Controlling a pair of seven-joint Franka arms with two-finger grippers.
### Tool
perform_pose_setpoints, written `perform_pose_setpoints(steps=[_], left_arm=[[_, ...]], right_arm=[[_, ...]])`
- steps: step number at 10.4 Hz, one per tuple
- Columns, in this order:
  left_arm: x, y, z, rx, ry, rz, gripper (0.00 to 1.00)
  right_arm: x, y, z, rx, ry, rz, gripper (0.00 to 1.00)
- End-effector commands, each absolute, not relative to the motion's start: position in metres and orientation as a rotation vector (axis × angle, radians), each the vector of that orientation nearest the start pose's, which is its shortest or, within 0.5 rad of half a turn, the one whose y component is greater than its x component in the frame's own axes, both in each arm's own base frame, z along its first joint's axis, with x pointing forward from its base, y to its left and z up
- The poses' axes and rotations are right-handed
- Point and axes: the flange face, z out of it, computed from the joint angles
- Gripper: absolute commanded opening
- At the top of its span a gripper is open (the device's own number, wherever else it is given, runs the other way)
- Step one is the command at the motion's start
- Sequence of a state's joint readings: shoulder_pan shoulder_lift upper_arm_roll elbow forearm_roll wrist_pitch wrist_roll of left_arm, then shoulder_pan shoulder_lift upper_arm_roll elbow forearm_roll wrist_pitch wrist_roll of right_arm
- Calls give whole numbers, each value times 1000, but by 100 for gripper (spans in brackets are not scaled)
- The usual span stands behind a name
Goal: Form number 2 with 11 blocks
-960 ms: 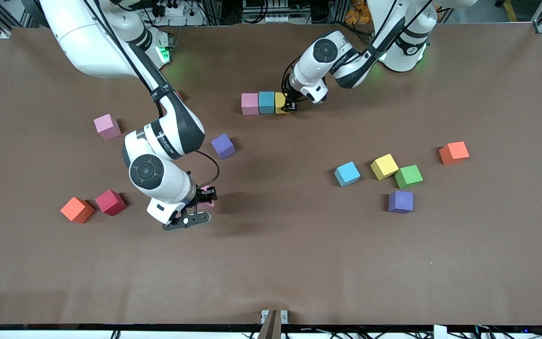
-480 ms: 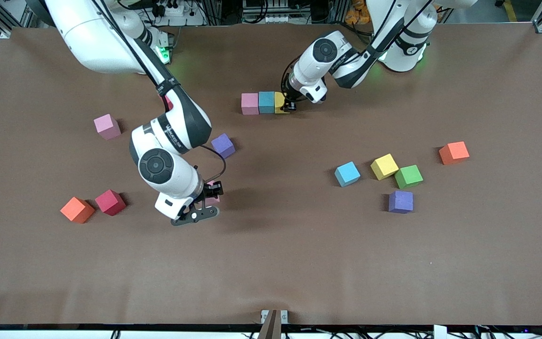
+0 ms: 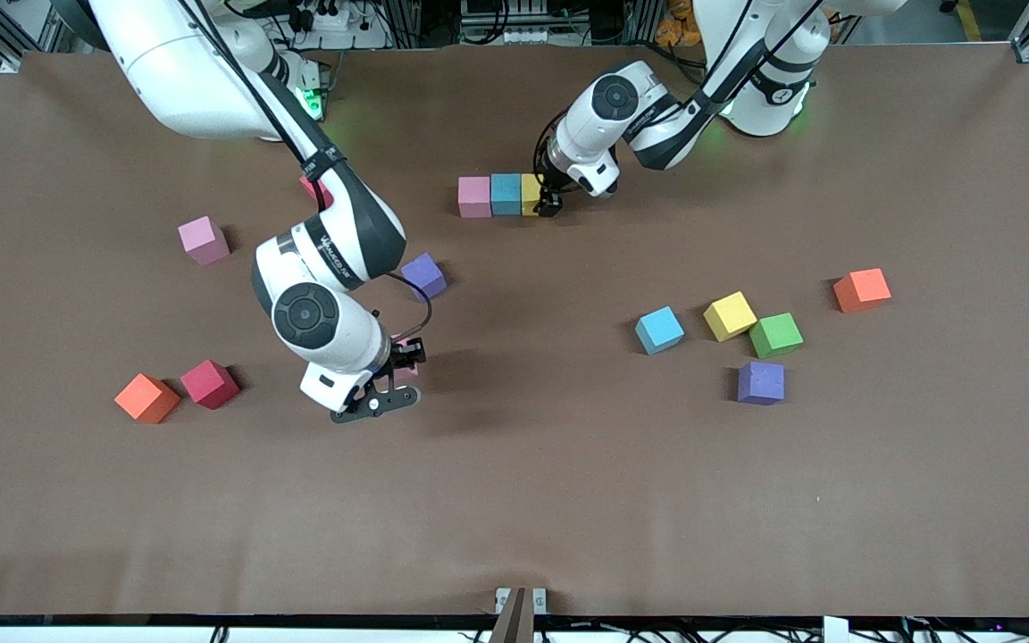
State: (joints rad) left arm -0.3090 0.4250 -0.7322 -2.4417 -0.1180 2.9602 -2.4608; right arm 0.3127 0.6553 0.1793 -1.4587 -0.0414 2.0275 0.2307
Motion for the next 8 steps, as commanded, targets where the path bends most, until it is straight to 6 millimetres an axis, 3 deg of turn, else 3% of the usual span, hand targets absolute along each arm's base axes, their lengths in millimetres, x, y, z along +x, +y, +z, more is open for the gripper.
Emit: perform_pose_setpoints(steps=[1, 3, 8], left_arm=[[251, -438, 198, 2068, 2108, -485, 100], [254, -440, 209, 2063, 2085, -461, 100], [253, -442, 240, 2071, 2085, -407, 100]], right_arm=[[632, 310, 295, -3077, -361, 162, 0], [630, 316, 295, -3075, -344, 166, 0], [609, 353, 294, -3097, -222, 175, 0]])
